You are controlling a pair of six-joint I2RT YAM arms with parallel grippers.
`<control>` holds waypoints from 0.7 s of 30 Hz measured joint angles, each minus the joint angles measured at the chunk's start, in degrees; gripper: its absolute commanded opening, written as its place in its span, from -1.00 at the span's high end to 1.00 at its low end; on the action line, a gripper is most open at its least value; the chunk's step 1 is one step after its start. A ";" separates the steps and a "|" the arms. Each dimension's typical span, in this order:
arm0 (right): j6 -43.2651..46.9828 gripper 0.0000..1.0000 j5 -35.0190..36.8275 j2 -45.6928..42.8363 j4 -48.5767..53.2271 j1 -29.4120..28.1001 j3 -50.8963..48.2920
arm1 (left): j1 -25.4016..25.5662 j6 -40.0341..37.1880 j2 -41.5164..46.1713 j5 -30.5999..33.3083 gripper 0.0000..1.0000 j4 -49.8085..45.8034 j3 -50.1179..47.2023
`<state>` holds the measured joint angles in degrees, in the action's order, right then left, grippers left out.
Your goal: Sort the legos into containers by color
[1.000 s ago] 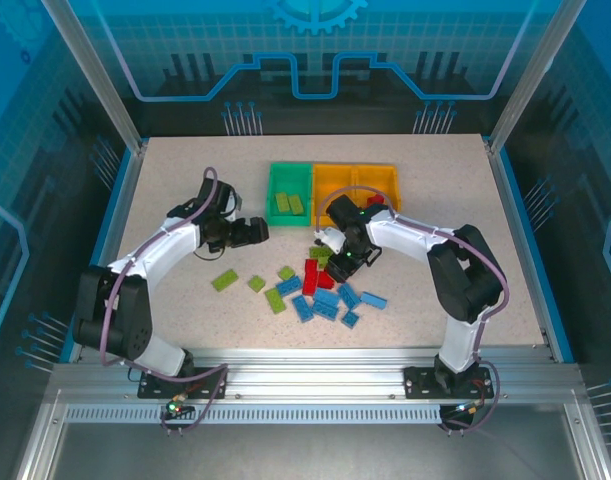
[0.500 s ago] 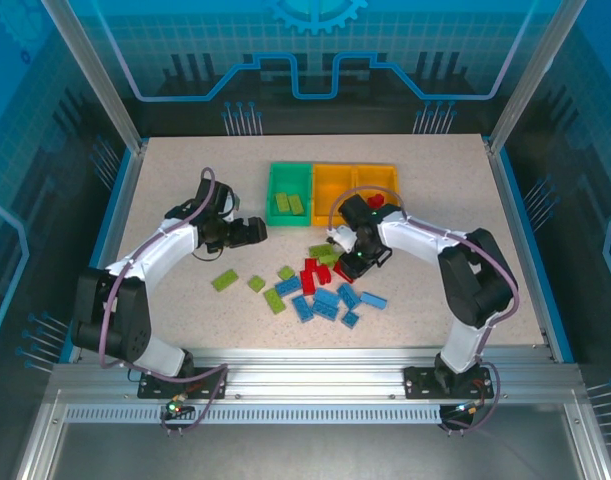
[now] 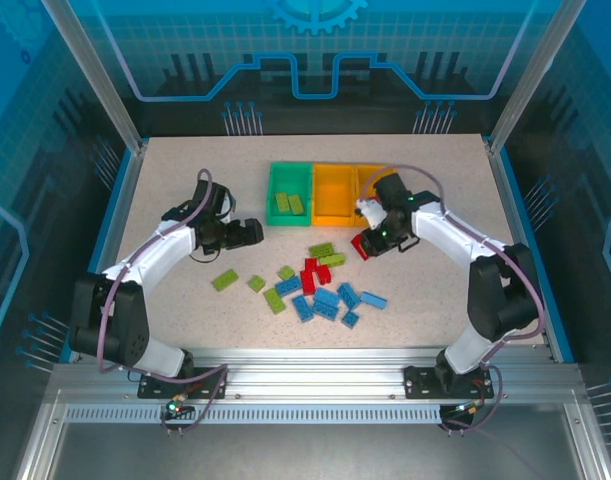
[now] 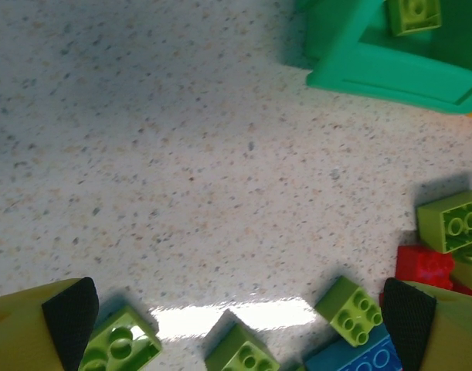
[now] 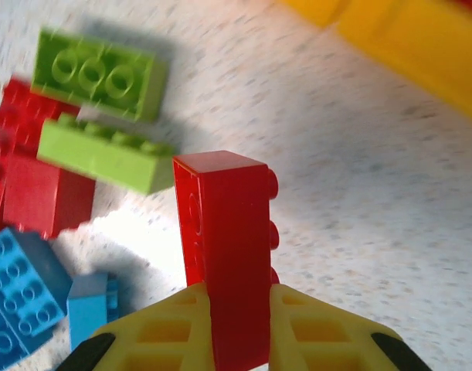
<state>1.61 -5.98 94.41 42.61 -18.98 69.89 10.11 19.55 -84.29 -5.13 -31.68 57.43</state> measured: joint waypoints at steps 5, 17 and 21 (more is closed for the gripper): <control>-5.84 0.62 -0.17 3.67 0.39 5.33 9.94 | -0.37 0.04 0.04 2.27 -0.97 -2.95 -1.07; -14.93 0.59 4.17 20.00 4.63 7.69 26.95 | -0.44 7.76 0.26 3.87 -0.97 -6.01 -6.34; -17.05 0.49 4.76 22.25 5.79 8.39 29.64 | -0.44 9.75 0.39 3.85 -0.97 -6.25 -6.91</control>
<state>-15.44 -1.21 116.66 48.40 -10.59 99.53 9.67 29.30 -83.90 -1.28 -37.93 50.52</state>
